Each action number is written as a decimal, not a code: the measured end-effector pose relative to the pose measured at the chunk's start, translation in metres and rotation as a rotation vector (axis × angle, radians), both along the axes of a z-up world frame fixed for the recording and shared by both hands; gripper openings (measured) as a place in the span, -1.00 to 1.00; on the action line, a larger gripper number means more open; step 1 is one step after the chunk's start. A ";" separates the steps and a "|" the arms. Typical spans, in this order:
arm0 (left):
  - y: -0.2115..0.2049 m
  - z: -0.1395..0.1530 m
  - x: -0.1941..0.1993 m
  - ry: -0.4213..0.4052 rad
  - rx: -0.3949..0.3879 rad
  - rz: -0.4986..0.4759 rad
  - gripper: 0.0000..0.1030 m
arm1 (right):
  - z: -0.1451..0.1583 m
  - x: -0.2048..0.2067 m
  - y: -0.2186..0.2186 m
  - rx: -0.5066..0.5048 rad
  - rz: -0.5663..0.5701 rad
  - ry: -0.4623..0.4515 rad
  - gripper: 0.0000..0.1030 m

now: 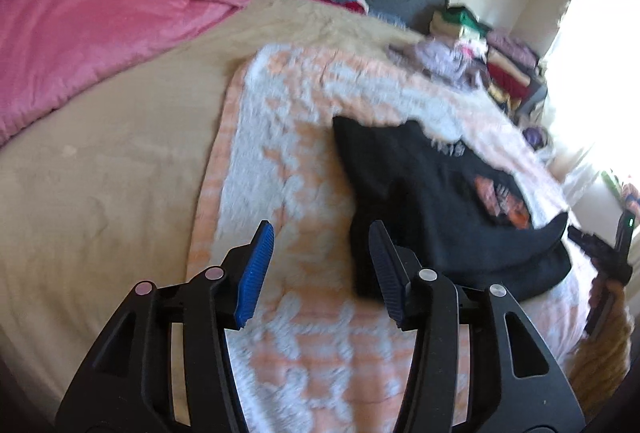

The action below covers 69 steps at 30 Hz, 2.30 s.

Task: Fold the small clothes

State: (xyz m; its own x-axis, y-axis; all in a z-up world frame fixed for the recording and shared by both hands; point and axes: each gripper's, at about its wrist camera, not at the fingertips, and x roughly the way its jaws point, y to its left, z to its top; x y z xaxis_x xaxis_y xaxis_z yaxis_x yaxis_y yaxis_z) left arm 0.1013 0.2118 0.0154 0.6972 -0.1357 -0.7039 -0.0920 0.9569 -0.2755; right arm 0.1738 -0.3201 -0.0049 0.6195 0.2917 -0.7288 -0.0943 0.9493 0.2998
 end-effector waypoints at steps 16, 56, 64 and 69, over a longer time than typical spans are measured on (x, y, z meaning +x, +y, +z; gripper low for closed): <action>-0.053 -0.008 0.075 0.039 0.100 -0.262 -0.05 | -0.005 0.057 0.030 0.075 0.125 0.008 -0.81; -0.067 -0.013 0.133 0.041 -0.153 -0.359 -0.90 | 0.024 0.045 -0.003 0.246 0.038 -0.069 -0.84; -0.034 0.006 0.111 -0.048 -0.250 -0.272 -0.91 | 0.044 0.047 -0.015 0.350 -0.026 -0.148 -0.85; -0.019 0.025 0.098 -0.106 -0.277 -0.249 -0.91 | 0.063 0.058 -0.013 0.386 -0.017 -0.195 -0.85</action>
